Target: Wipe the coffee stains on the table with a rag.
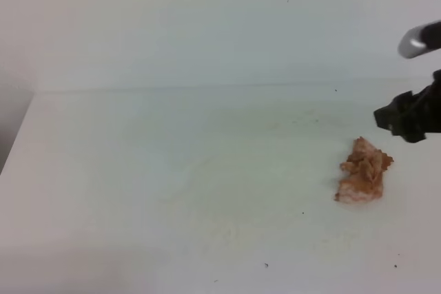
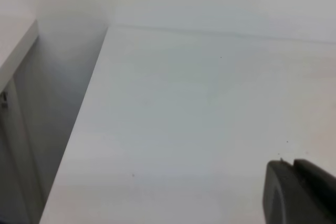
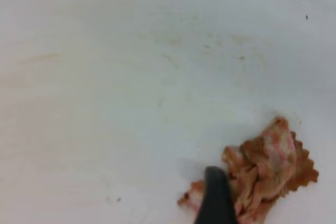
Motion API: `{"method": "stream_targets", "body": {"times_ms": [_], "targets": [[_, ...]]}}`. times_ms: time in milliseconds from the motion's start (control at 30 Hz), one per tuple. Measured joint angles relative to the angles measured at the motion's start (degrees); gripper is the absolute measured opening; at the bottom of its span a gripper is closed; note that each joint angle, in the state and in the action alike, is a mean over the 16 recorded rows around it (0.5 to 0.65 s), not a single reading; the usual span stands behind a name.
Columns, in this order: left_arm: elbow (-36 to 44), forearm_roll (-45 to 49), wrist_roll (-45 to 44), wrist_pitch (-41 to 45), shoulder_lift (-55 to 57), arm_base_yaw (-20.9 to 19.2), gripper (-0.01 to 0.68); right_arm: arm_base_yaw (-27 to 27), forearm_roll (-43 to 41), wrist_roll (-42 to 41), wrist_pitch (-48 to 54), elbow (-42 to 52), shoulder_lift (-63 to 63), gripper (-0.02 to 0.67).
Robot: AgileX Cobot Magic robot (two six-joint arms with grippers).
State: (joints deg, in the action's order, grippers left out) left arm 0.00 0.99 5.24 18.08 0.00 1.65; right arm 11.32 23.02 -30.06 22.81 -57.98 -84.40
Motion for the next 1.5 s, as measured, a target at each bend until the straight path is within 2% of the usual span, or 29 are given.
{"method": "stream_targets", "body": {"times_ms": [367, 533, 1100, 1333, 1500], "targets": [[0.00, 0.00, 0.00, 0.00, 0.00, 0.00, -0.003, 0.00, -1.67, 0.04, 13.20, -0.01, 18.56, 0.120], [0.00, 0.00, 0.00, 0.00, 0.00, 0.00, -0.003, 0.00, -2.39, 0.14, 17.14, -0.01, 25.75, 0.025], [0.00, 0.00, 0.00, 0.00, 0.00, 0.00, -0.003, 0.00, -4.06, -0.05, 20.54, -0.01, 36.67, 0.001], [0.00, 0.00, 0.00, 0.00, 0.00, 0.00, -0.003, 0.00, -10.06, -0.05, 20.27, 1.46, 45.03, 0.000], [0.00, 0.00, 0.00, 0.00, 0.00, 0.00, -0.003, 0.00, -16.11, 1.06, 19.91, 6.00, 54.23, 0.000]]}}
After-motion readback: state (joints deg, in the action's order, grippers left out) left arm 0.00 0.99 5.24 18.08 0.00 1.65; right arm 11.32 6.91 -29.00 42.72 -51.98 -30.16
